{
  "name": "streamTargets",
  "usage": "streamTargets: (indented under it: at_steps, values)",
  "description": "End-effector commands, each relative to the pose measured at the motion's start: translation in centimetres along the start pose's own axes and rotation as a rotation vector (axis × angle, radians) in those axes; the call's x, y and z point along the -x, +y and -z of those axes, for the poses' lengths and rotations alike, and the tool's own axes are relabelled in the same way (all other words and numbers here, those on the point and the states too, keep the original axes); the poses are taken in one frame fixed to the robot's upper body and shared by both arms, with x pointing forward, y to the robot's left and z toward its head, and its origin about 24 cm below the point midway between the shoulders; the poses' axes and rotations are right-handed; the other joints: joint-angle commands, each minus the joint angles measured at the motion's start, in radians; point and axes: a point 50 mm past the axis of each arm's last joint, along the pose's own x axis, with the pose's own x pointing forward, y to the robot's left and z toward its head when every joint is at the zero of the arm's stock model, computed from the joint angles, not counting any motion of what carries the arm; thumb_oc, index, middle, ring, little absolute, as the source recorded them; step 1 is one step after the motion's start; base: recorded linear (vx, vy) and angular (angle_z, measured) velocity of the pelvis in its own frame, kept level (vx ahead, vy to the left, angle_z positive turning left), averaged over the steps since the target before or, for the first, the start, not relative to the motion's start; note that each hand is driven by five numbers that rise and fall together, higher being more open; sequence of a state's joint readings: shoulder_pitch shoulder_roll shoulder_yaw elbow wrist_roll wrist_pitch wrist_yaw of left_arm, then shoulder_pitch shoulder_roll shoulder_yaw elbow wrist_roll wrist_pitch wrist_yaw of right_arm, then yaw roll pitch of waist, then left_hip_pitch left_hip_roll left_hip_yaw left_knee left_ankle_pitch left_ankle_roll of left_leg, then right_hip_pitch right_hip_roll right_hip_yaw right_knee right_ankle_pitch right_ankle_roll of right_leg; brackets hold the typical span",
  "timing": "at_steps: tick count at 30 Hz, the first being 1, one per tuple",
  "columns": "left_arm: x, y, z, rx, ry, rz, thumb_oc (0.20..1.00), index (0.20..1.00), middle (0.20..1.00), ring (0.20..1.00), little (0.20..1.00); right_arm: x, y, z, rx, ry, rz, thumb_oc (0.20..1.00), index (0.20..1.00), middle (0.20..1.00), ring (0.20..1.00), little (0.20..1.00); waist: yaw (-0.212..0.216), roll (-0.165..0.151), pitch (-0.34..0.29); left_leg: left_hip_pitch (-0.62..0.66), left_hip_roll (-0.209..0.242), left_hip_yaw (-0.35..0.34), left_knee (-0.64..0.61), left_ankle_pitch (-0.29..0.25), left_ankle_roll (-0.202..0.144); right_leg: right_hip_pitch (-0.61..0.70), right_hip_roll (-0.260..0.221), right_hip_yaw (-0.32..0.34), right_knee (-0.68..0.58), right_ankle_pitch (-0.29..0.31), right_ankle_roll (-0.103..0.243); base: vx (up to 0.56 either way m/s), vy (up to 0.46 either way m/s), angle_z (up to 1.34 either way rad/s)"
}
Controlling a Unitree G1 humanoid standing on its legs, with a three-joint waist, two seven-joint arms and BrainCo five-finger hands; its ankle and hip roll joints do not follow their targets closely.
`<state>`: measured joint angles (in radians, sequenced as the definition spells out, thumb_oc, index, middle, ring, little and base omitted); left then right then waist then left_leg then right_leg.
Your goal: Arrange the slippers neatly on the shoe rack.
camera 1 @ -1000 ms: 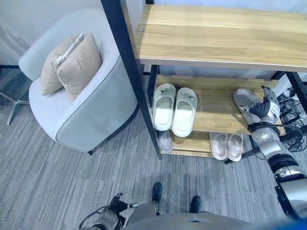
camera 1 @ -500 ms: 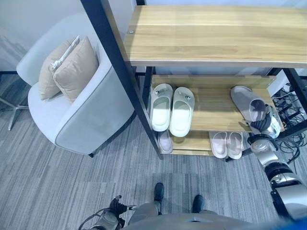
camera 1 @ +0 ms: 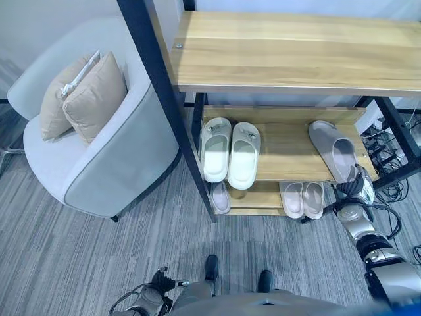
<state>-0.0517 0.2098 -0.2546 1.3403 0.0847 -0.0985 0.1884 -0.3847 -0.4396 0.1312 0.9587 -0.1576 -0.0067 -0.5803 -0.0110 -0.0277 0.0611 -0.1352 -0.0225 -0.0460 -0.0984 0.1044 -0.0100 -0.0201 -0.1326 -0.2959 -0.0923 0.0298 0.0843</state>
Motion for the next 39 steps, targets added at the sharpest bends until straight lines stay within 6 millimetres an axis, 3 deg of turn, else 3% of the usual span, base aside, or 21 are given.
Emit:
streamTargets:
  at_steps: [1, 7, 12, 16, 21, 26, 31, 39]
  values:
    - [-0.1, 0.2, 0.3, 0.022, 0.048, -0.027, 1.0, 1.0, 1.0, 1.0, 1.0, 0.0, 0.3, -2.3, -0.088, -0.077, -0.005, 1.0, 1.0, 1.0, 1.0, 1.0, 0.013, -0.005, -0.006, 0.04, 0.045, 0.093, 0.011, -0.11, -0.045, 0.024, -0.054, 0.041, 0.005, -0.018, 0.064, 0.0, 0.033, -0.14]
    - [-0.1, 0.1, 0.0, 0.054, 0.049, -0.029, 1.0, 1.0, 1.0, 1.0, 1.0, 2.3, 2.4, -2.8, -0.218, -0.102, -0.07, 1.0, 1.0, 1.0, 1.0, 1.0, -0.001, -0.008, -0.011, 0.053, 0.046, 0.101, 0.011, -0.116, -0.044, 0.032, -0.055, 0.049, 0.005, -0.019, 0.064, 0.0, 0.013, -0.04]
    - [-0.1, 0.1, 0.2, 0.062, 0.052, -0.032, 1.0, 1.0, 1.0, 1.0, 1.0, 3.6, 2.9, -1.8, -0.212, -0.109, -0.099, 1.0, 1.0, 1.0, 1.0, 1.0, -0.009, -0.006, -0.013, 0.063, 0.045, 0.107, 0.011, -0.122, -0.041, 0.035, -0.058, 0.052, 0.005, -0.018, 0.066, 0.01, 0.024, -0.09]
    - [0.0, 0.1, 0.4, 0.059, 0.055, -0.031, 1.0, 1.0, 1.0, 1.0, 1.0, 3.6, 2.3, -2.1, -0.25, -0.135, -0.076, 1.0, 1.0, 1.0, 1.0, 1.0, -0.011, -0.006, -0.013, 0.068, 0.044, 0.111, 0.011, -0.123, -0.041, 0.036, -0.059, 0.054, 0.005, -0.017, 0.066, 0.01, 0.006, -0.06]
    - [0.1, 0.1, 0.9, 0.045, 0.066, -0.025, 1.0, 1.0, 1.0, 1.0, 1.0, 2.6, 0.3, -3.5, -0.354, -0.197, 0.0, 1.0, 1.0, 1.0, 1.0, 1.0, -0.012, -0.006, -0.012, 0.071, 0.046, 0.116, 0.011, -0.127, -0.041, 0.035, -0.061, 0.057, 0.005, -0.016, 0.068, 0.01, -0.004, 0.0]
    - [0.1, 0.5, 1.3, 0.021, 0.073, -0.024, 1.0, 1.0, 1.0, 1.0, 1.0, 0.6, -2.6, -4.2, -0.28, -0.257, 0.093, 1.0, 1.0, 1.0, 1.0, 1.0, -0.008, -0.008, -0.01, 0.066, 0.047, 0.119, 0.011, -0.124, -0.043, 0.029, -0.059, 0.057, 0.005, -0.014, 0.069, 0.04, -0.041, 0.0]
    - [0.0, 0.9, 1.4, 0.007, 0.075, -0.031, 1.0, 1.0, 1.0, 1.0, 1.0, -0.9, -3.6, -5.1, -0.156, -0.288, 0.089, 1.0, 1.0, 1.0, 1.0, 1.0, 0.001, -0.008, -0.001, 0.045, 0.048, 0.119, 0.011, -0.113, -0.046, 0.01, -0.058, 0.058, 0.005, -0.01, 0.067, 0.02, -0.052, -0.01]
    - [-0.2, 1.5, 0.3, 0.02, 0.04, -0.044, 1.0, 1.0, 1.0, 1.0, 1.0, -2.9, -4.5, -6.7, -0.164, -0.263, 0.071, 1.0, 1.0, 1.0, 1.0, 1.0, 0.013, 0.012, 0.027, -0.043, 0.05, 0.111, 0.011, -0.079, -0.052, -0.075, -0.054, 0.064, 0.005, 0.008, 0.061, -0.03, -0.048, 0.01]
